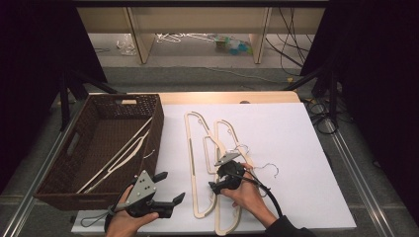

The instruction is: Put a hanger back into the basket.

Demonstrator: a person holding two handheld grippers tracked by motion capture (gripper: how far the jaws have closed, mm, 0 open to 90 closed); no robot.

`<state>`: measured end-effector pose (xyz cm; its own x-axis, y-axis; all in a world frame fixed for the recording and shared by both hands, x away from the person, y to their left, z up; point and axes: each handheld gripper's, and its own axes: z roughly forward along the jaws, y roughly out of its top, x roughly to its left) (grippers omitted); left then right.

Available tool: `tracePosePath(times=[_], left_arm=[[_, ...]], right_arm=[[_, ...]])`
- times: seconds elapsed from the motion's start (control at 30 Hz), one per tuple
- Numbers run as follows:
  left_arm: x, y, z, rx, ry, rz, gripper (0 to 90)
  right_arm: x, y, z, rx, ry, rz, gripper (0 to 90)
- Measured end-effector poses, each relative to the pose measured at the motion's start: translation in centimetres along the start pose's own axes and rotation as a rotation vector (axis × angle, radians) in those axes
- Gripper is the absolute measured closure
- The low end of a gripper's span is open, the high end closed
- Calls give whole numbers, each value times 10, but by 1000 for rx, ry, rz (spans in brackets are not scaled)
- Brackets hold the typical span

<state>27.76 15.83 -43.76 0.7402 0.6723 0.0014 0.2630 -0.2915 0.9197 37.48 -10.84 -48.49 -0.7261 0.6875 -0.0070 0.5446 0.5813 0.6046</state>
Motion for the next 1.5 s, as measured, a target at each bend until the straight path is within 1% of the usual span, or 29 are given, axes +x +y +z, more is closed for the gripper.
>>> tracePosePath(times=[0.03, 0.07, 0.1, 0.13, 0.17, 0.2, 0.27, 0.37, 0.4, 0.47, 0.53, 0.6, 0.63, 0.67, 0.7, 0.77, 0.9, 0.93, 1.0, 1.07, 1.1, 1.13, 1.17, 1.27, 1.3, 1.37, 1.4, 1.43, 1.5], left_arm=[[0, 0, 0, -8, 0, -7, 168], [0, 0, 1, -9, -1, -6, 168], [0, 0, 0, -4, -2, 0, 169], [0, -1, 0, 4, -1, 3, 168], [0, -1, 0, 3, -3, 1, 168], [0, 0, 0, -1, -4, -3, 168], [1, 0, 0, -3, -3, 7, 169], [0, -1, 0, 6, -7, 4, 169], [0, 0, 0, 1, -5, 1, 170], [0, 0, 1, 1, -9, 7, 171], [-1, -1, 1, 10, -8, 10, 170], [0, 0, 2, 0, -12, 1, 171], [-1, -1, 3, -1, -18, -4, 172], [-1, -1, 3, 12, -14, 14, 172], [-2, -2, 3, 20, -14, 14, 171], [-1, -1, 4, 21, -13, 15, 172], [-3, -2, 4, 23, -16, 22, 173], [-3, -1, 4, 21, -17, 15, 173], [-2, -1, 4, 17, -13, 21, 174], [-2, -2, 3, 27, -14, 23, 174], [-2, -2, 3, 23, -12, 13, 174], [-1, -1, 3, 18, -11, 13, 174], [-1, -1, 4, 13, -12, 11, 176], [-1, -2, 3, 29, -16, 18, 176], [-1, -2, 4, 22, -19, 14, 175], [-1, -2, 5, 18, -24, 19, 176], [-1, -2, 5, 30, -17, 23, 176], [-1, -3, 5, 28, -28, 24, 176], [-2, -2, 6, 19, -28, 2, 175]], right_arm=[[-1, 0, -1, 16, 16, 10, 254], [-1, 1, -1, 9, 17, 26, 291], [-3, 1, -3, 18, 26, 12, 335], [-4, 1, -4, 21, 33, 23, 372], [-6, 1, -4, 12, 25, 20, 387], [-8, 1, -7, 30, 47, 33, 403], [-12, 1, -9, 35, 61, 54, 458], [-20, 0, -13, 54, 81, 94, 500], [-24, 0, -14, 64, 99, 96, 533], [-28, -2, -16, 72, 79, 104, 586], [-33, -3, -17, 82, 95, 99, 629], [-34, -3, -17, 82, 96, 107, 635], [-35, -2, -16, 81, 106, 97, 633], [-35, -2, -16, 83, 103, 118, 622], [-36, -1, -15, 90, 113, 109, 617], [-34, 1, -14, 94, 102, 106, 604], [-29, 5, -13, 118, 67, 55, 620], [-28, 6, -12, 126, 61, 57, 627], [-28, 6, -13, 126, 49, 46, 672], [-31, 6, -13, 126, 55, 57, 705], [-32, 6, -13, 127, 58, 75, 706], [-33, 6, -14, 130, 65, 75, 708], [-32, 6, -14, 127, 58, 81, 709], [-33, 7, -14, 124, 62, 81, 716], [-33, 7, -14, 116, 55, 95, 727], [-34, 8, -18, 109, 67, 113, 748], [-35, 9, -20, 104, 72, 124, 749], [-36, 9, -21, 102, 73, 123, 750], [-38, 9, -22, 111, 64, 129, 754]])
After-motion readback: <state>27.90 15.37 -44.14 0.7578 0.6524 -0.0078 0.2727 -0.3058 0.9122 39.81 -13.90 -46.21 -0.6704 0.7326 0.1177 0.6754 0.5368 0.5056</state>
